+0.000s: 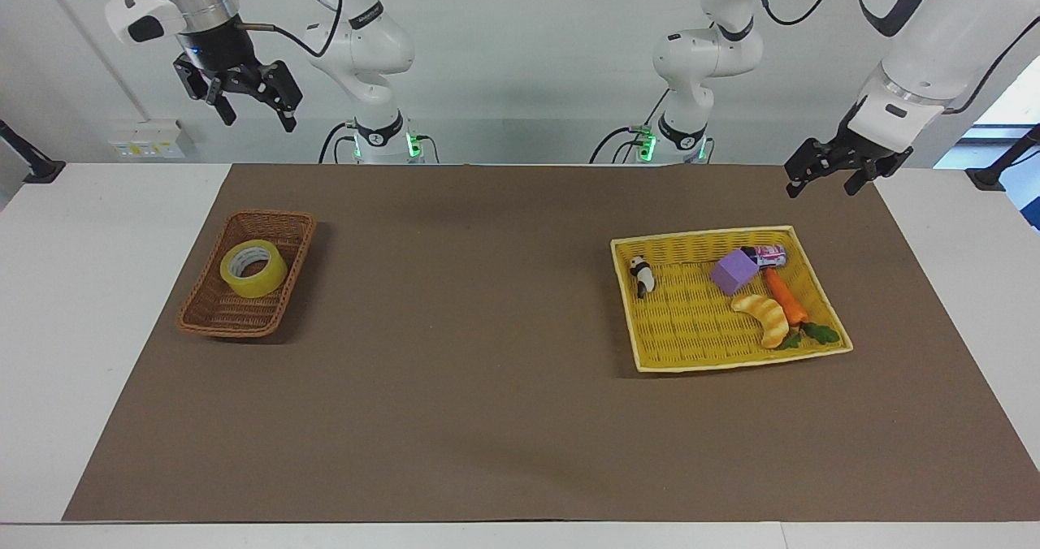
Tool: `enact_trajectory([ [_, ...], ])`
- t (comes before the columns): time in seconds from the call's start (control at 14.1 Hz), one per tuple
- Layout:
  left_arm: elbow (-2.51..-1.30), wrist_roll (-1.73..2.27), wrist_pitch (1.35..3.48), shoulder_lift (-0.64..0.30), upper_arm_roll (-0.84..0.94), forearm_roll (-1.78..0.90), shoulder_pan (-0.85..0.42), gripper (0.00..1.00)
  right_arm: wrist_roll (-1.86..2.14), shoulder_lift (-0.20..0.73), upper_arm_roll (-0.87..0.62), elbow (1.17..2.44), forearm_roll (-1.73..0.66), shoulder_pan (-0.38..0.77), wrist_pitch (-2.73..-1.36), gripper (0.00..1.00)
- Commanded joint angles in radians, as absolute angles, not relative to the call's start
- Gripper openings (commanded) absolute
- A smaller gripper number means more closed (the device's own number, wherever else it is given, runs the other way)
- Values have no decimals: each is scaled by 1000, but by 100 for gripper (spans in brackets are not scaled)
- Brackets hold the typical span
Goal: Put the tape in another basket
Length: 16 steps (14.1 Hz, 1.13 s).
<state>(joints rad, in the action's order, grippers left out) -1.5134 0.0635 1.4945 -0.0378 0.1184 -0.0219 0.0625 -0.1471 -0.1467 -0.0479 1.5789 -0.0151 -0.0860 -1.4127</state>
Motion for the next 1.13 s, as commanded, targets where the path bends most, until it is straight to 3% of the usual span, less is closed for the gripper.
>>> enact_trajectory([
  [0.0, -1548, 51, 1513, -9, 123, -31, 77, 100, -120, -172, -57, 1608, -20, -106, -1405, 100],
  [1.06, -1548, 51, 1513, -9, 123, -31, 77, 100, -49, -183, -58, 1631, -6, -104, -1419, 100],
])
